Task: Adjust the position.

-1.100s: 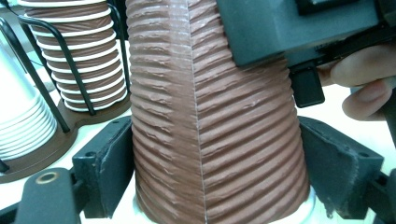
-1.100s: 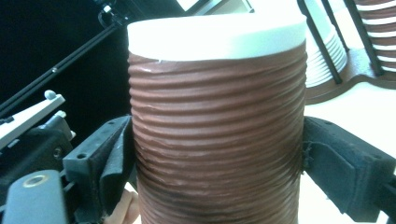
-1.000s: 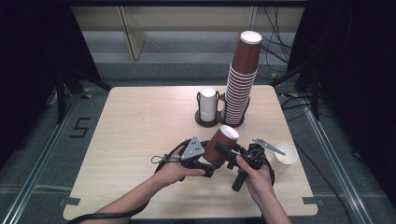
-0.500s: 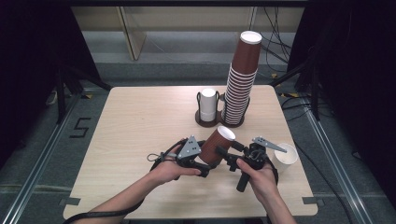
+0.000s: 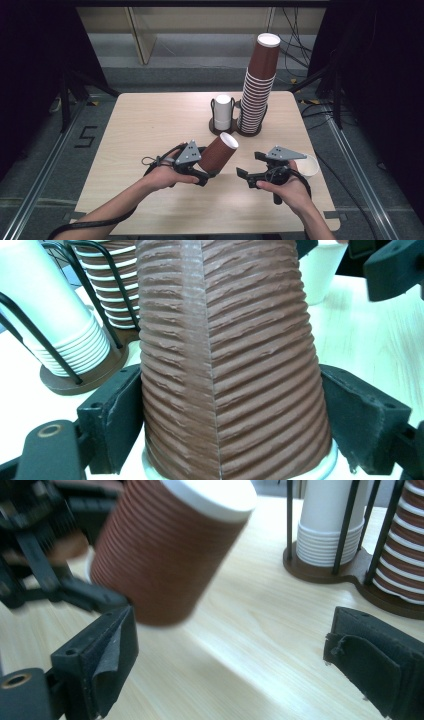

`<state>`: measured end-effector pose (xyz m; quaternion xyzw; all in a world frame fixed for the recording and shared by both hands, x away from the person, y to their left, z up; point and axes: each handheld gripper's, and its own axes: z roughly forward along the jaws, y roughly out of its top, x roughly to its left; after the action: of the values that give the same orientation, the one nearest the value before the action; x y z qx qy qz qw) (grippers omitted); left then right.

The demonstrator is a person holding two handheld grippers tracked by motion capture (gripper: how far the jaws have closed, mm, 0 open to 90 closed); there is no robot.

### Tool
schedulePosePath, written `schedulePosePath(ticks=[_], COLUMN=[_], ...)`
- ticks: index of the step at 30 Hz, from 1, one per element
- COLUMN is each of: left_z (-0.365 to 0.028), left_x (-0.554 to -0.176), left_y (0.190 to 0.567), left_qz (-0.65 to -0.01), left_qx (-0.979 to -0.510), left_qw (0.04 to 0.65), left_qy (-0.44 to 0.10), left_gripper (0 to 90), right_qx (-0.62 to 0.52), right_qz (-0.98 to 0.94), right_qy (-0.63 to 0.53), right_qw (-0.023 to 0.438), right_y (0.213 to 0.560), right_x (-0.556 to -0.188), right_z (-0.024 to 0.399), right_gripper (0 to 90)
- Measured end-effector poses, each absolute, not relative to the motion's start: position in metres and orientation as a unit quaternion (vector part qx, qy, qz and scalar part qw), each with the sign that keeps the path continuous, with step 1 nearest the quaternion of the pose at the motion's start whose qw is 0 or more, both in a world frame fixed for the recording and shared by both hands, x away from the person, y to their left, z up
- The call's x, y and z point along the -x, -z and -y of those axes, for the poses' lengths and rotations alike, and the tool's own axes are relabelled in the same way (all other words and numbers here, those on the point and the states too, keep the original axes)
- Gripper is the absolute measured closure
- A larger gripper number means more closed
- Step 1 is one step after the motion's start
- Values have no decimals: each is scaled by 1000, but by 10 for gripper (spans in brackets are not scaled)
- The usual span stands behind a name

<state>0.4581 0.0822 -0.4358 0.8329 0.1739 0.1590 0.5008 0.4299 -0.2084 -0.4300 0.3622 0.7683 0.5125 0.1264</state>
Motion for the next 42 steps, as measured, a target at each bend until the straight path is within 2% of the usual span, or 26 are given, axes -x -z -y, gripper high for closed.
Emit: schedulePosePath(ticks=[7,18,21,24,31,34,42], left_z=[-89,-97,-97,-97,-99,-100,-100], left_x=[-453,-451,-450,-451,-449,-450,-446], left_y=[432,425,424,423,421,421,419], left_qz=[-161,-141,-139,-134,-124,-122,-107], left_qx=[-840,-851,-852,-854,-861,-864,-878], left_qw=[493,480,479,476,467,461,436], left_qy=[-159,-160,-160,-160,-160,-163,-165], left_gripper=[161,160,160,160,160,160,160], right_qx=[-302,-272,-259,-270,-255,-237,-212], right_qz=[-833,-875,-881,-881,-888,-897,-911], right_qy=[-439,-376,-368,-360,-356,-349,-325], right_qw=[150,138,146,145,140,135,139], right_y=[429,429,429,430,430,430,434], right_x=[-435,-441,-443,-443,-446,-446,-446], right_z=[206,206,206,202,197,196,195], right_gripper=[71,77,74,33,39,69,43])
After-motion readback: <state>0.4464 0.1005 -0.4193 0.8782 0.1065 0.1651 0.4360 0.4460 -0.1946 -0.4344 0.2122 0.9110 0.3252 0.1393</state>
